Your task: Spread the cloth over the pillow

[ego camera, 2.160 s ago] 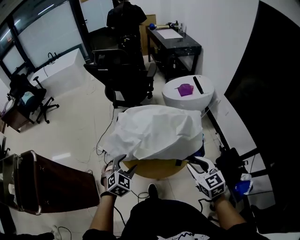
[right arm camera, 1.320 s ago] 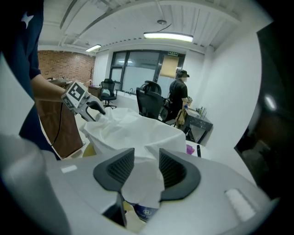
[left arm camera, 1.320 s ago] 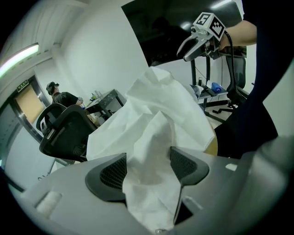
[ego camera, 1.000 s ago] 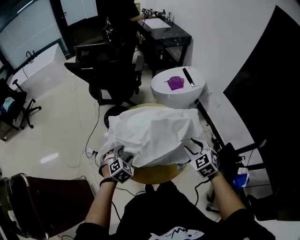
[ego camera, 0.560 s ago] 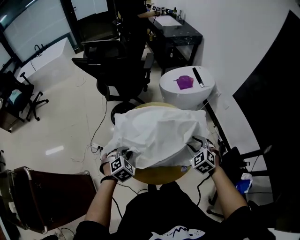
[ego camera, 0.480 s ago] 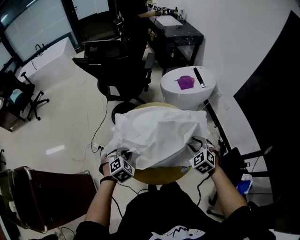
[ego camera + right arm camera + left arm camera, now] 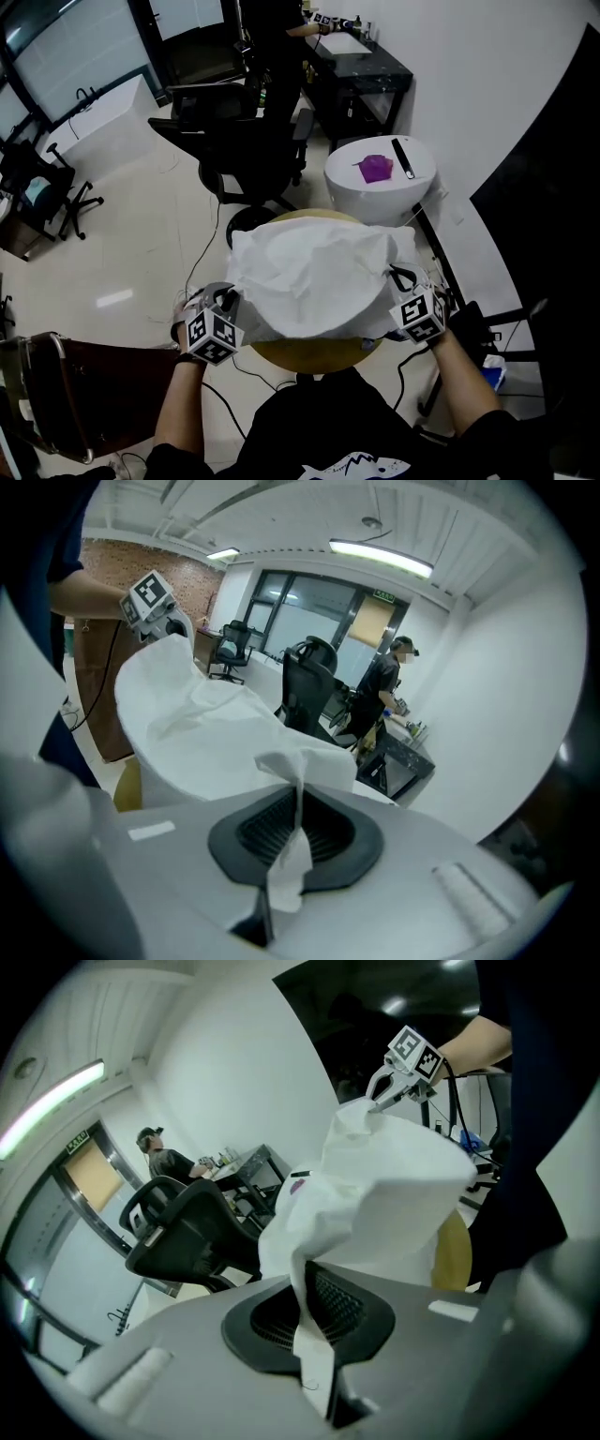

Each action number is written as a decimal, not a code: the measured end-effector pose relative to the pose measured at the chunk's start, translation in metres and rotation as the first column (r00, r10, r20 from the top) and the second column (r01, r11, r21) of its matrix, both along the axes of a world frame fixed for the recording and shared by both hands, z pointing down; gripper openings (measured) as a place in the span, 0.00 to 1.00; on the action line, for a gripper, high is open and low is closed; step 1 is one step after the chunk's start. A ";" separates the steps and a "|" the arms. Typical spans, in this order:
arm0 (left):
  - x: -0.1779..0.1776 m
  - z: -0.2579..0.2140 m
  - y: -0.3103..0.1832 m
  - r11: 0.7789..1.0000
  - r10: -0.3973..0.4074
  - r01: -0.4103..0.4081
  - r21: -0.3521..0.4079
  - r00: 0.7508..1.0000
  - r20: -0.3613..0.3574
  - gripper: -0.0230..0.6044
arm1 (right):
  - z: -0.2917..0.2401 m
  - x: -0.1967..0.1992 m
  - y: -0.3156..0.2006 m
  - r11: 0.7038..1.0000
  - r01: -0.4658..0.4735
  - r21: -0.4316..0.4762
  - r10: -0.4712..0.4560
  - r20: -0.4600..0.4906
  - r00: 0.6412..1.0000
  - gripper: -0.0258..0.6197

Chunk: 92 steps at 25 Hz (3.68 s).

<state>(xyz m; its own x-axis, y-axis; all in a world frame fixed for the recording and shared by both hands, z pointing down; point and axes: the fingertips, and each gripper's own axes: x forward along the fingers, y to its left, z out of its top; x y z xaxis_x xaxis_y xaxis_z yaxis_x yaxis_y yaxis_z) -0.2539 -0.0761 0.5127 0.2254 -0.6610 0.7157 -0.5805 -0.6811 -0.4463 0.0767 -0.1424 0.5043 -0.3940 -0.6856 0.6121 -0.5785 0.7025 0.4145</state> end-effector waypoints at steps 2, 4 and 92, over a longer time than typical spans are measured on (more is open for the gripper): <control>-0.011 -0.023 -0.013 0.999 -0.009 0.008 0.046 1.000 0.010 0.04 | -0.016 0.001 -0.010 0.999 0.011 0.033 -0.011 -0.005 1.000 0.06; -0.022 -0.044 -0.030 0.996 -0.016 0.014 0.086 1.000 0.024 0.04 | -0.032 0.003 -0.022 0.997 0.020 0.069 -0.019 -0.019 1.000 0.06; -0.022 -0.169 -0.092 0.960 0.135 -0.157 0.232 0.985 0.106 0.04 | -0.201 0.084 -0.065 0.938 -0.131 0.320 0.104 0.099 0.990 0.06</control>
<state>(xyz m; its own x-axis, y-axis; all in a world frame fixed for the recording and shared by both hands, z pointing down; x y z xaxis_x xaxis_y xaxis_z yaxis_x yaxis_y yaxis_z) -0.2761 -0.1682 0.3434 0.2752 -0.7795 0.5627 -0.4335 -0.6231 -0.6510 0.1611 -0.2072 0.3037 -0.3368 -0.8860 0.3187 -0.6888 0.4626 0.5582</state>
